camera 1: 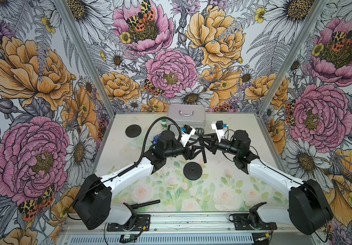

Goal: Assemble a microphone stand
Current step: Adjust the microphone stand pole, then hold the microphone stand pole at the microphone stand base.

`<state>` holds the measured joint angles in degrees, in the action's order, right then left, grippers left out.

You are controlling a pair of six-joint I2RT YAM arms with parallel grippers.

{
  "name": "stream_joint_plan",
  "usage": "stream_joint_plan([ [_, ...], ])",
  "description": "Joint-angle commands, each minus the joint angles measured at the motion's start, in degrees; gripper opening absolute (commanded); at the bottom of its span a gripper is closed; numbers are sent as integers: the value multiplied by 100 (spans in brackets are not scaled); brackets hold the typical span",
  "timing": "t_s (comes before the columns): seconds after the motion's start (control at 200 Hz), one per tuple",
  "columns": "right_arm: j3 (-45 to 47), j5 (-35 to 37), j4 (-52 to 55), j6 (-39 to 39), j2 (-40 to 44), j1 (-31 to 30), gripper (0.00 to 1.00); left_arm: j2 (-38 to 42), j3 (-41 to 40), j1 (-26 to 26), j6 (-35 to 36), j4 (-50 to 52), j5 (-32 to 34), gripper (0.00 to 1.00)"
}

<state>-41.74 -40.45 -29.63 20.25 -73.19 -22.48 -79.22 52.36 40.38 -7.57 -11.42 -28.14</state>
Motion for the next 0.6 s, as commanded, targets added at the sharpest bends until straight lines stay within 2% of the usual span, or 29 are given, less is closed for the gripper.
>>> stream_joint_plan([
  [0.0, 247, 954, -843, 234, 434, -20, 10, 170, -312, 49, -62, -458, 144, 69],
  [0.155, 520, 1222, -1550, 505, 517, -163, 10, -75, -385, 38, -174, -842, 258, 68],
  [0.305, 647, 1607, -1786, 269, 443, -560, 9, -384, -538, 166, -15, -1473, 153, 67],
  [0.38, 615, 1746, -1806, 113, 358, -717, 9, -535, -750, 211, 150, -2092, -177, 67],
  [0.505, 635, 1776, -2071, 144, 227, -842, 9, -789, -1111, 168, 28, -3033, -275, 67],
  [0.595, 675, 1787, -2185, 139, 192, -930, 9, -1012, -1528, 119, -41, -4350, -342, 61],
])
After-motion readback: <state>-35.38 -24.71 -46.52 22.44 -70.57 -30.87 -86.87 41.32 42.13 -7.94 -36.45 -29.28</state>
